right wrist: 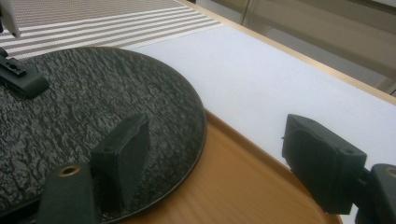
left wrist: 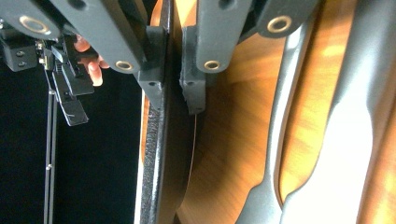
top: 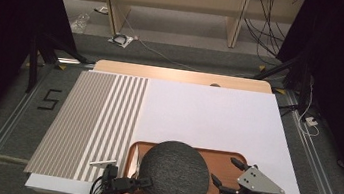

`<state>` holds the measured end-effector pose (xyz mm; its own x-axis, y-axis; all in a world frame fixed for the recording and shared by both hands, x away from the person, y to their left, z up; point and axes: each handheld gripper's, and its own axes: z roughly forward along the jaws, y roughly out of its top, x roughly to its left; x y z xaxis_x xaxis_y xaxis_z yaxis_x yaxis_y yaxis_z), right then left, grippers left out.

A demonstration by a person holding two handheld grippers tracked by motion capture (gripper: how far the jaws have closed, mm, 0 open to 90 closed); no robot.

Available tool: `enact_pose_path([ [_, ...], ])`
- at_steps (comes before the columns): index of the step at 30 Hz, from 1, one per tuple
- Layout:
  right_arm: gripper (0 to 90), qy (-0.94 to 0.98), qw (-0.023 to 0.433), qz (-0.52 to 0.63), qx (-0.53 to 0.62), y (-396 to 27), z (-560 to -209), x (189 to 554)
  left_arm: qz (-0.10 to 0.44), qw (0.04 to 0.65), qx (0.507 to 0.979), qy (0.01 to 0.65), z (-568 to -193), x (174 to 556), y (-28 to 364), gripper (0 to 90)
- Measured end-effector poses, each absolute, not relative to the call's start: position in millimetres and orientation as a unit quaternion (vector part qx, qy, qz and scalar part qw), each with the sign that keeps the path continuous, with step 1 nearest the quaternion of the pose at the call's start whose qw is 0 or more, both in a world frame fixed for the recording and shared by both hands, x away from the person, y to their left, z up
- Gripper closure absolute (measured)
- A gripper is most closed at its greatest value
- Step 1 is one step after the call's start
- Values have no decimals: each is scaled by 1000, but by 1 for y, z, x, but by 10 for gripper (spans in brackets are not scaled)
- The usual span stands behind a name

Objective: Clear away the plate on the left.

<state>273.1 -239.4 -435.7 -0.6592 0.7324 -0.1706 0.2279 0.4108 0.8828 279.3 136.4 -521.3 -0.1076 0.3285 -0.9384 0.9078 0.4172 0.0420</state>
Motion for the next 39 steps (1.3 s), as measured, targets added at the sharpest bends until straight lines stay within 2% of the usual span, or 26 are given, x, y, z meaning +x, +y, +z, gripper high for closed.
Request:
enact_pose_path([
  [13,245,791,281,451,303,-239,-435,273,-318,490,441,681,-525,279,137,820],
  [23,246,793,280,449,301,-239,-435,272,-313,485,458,676,-523,278,138,820],
  [29,246,793,280,449,301,-239,-435,273,-292,490,463,679,-519,279,144,794],
  [39,245,795,279,448,300,-238,-436,273,-291,478,472,681,-520,277,141,768],
])
